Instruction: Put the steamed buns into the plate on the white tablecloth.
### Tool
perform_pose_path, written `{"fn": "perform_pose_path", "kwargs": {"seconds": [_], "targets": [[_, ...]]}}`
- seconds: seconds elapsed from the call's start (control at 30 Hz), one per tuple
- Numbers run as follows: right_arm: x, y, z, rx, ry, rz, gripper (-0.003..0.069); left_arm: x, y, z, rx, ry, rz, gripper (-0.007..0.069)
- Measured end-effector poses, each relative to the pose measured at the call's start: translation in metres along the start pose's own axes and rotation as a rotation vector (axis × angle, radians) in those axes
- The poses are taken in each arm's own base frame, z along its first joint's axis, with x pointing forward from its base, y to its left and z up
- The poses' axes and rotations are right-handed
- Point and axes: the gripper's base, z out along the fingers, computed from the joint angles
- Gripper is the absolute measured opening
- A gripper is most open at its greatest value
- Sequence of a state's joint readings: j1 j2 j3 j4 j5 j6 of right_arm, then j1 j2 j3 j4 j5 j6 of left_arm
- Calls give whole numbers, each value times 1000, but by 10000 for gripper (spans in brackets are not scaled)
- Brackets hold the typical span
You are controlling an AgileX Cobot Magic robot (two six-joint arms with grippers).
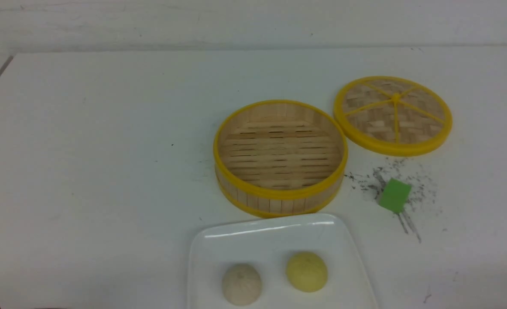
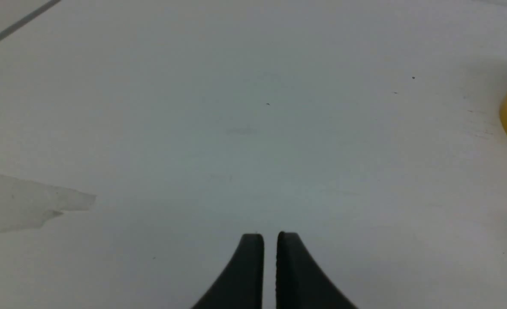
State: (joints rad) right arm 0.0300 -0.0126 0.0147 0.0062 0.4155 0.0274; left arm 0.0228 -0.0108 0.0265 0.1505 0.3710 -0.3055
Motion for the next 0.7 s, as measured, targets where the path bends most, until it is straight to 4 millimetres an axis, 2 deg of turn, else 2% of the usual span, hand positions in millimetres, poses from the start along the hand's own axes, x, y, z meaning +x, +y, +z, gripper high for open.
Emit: {"fn": "perform_pose_path", "kwargs": {"seconds": [0.7], "targets": [[0,0,0,0,0,0,194,0,0,0,0,1,0,90]]}}
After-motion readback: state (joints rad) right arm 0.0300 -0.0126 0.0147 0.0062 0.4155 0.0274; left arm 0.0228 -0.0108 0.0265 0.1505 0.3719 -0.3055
